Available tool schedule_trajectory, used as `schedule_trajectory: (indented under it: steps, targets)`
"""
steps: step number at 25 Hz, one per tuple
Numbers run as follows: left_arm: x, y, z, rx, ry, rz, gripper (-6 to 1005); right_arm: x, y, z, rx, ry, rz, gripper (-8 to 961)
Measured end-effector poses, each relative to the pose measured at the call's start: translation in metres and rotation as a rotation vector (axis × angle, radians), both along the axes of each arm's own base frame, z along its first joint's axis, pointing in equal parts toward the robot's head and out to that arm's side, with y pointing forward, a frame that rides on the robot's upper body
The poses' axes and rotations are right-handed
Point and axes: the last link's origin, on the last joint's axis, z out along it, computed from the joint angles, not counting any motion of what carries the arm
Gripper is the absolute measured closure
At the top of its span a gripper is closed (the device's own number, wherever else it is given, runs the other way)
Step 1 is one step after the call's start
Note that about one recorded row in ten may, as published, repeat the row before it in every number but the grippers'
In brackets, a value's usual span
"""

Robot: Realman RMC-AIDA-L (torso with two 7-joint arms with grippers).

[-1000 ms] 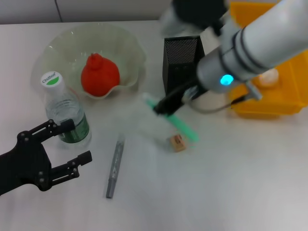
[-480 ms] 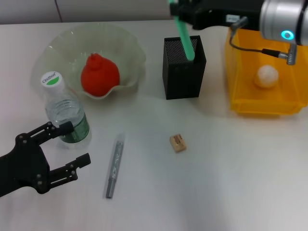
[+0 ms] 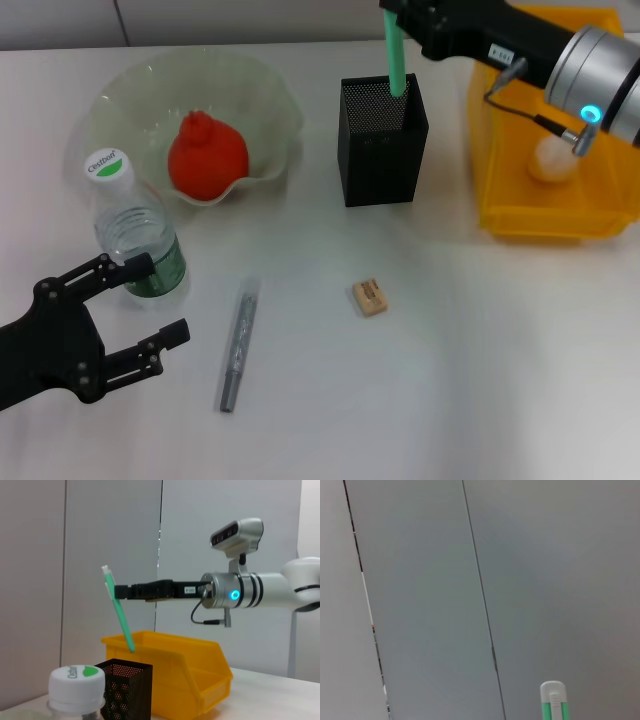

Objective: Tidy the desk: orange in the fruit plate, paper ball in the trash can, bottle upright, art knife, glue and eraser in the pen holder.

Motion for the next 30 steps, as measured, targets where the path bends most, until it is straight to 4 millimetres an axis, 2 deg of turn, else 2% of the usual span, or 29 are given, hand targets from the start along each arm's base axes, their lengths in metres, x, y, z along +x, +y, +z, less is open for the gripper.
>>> schedule_trajectory:
  steps: [5, 13, 17, 20, 22, 23, 24, 28, 30]
  targets:
    - [0.000, 0.000, 0.000, -0.001, -0.001, 0.001, 212, 0.011, -0.001, -0.016, 0.030, -0.033, 0.022, 725]
    - [0.001, 0.000, -0.001, -0.001, -0.002, -0.001, 212, 0.015, -0.007, -0.016, 0.008, -0.006, 0.019, 693]
    - [0.001, 0.000, -0.001, -0.001, -0.002, 0.000, 213, 0.008, -0.016, -0.010, -0.041, 0.034, 0.034, 614]
    - [0.000, 0.000, -0.001, -0.001, -0.002, 0.001, 213, -0.010, -0.027, 0.002, -0.124, 0.016, 0.050, 554]
    - [0.000, 0.000, -0.001, -0.001, -0.002, 0.002, 213, -0.025, -0.035, 0.008, -0.212, -0.052, 0.028, 515]
    - [0.000, 0.000, 0.000, -0.001, -0.002, 0.001, 213, -0.038, -0.043, 0.011, -0.304, -0.180, -0.025, 495]
    - [0.000, 0.000, 0.000, 0.000, -0.001, 0.001, 213, -0.038, -0.043, 0.011, -0.304, -0.180, -0.025, 488]
    - [0.001, 0.002, 0.000, -0.002, -0.001, -0.004, 213, -0.048, -0.050, 0.004, -0.451, -0.454, -0.180, 459]
    - [0.001, 0.002, -0.001, -0.002, -0.001, -0.006, 213, -0.049, -0.050, -0.001, -0.511, -0.550, -0.246, 395]
